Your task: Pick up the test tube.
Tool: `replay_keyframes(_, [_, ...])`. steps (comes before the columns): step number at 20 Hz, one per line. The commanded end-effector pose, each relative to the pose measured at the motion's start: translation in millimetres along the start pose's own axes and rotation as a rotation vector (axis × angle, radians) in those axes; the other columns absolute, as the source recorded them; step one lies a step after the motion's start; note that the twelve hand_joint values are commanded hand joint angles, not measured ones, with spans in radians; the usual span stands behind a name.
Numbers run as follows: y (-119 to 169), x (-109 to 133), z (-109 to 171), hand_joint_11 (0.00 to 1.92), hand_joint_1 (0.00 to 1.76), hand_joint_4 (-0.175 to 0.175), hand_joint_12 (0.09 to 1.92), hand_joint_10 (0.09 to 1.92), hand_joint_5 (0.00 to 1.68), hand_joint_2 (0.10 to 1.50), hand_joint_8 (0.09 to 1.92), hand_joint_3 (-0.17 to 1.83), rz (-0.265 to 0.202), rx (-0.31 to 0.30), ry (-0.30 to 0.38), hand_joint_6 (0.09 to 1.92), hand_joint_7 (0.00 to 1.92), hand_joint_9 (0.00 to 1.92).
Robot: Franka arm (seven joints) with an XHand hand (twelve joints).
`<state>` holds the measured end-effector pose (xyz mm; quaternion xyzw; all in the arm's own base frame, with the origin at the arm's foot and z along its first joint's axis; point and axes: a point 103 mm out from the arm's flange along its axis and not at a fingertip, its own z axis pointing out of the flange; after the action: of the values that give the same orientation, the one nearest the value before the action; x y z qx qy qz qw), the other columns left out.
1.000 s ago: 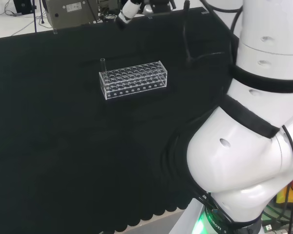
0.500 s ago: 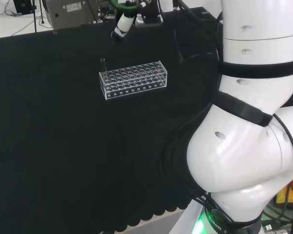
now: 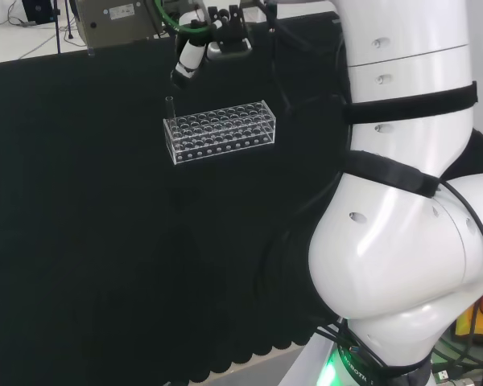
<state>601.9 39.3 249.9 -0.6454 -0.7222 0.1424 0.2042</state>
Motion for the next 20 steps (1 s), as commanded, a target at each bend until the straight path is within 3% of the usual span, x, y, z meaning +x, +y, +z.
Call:
replay_keyframes(1, [15.5, 17.7, 13.0, 0.52, 0.96, -0.175, 1.38, 0.80, 0.54, 0.69, 0.91, 0.74, -0.025, 0.039, -0.018, 0.75, 0.72, 0.72])
replay_keyframes(7, [26.1, 28.9, 23.5, 0.54, 0.98, -0.175, 1.37, 0.79, 0.59, 0.67, 0.90, 0.77, -0.033, 0.055, -0.053, 0.78, 0.78, 0.75])
replay_keyframes(13, [31.8, 35.4, 35.5, 0.61, 1.06, -0.175, 1.33, 0.73, 0.74, 0.64, 0.87, 0.83, -0.043, 0.054, -0.092, 0.79, 0.94, 0.86])
replay_keyframes(20, [37.0, 39.6, 49.1, 0.70, 1.12, -0.175, 1.28, 0.68, 0.88, 0.62, 0.85, 0.86, -0.042, 0.035, -0.081, 0.79, 1.08, 0.99])
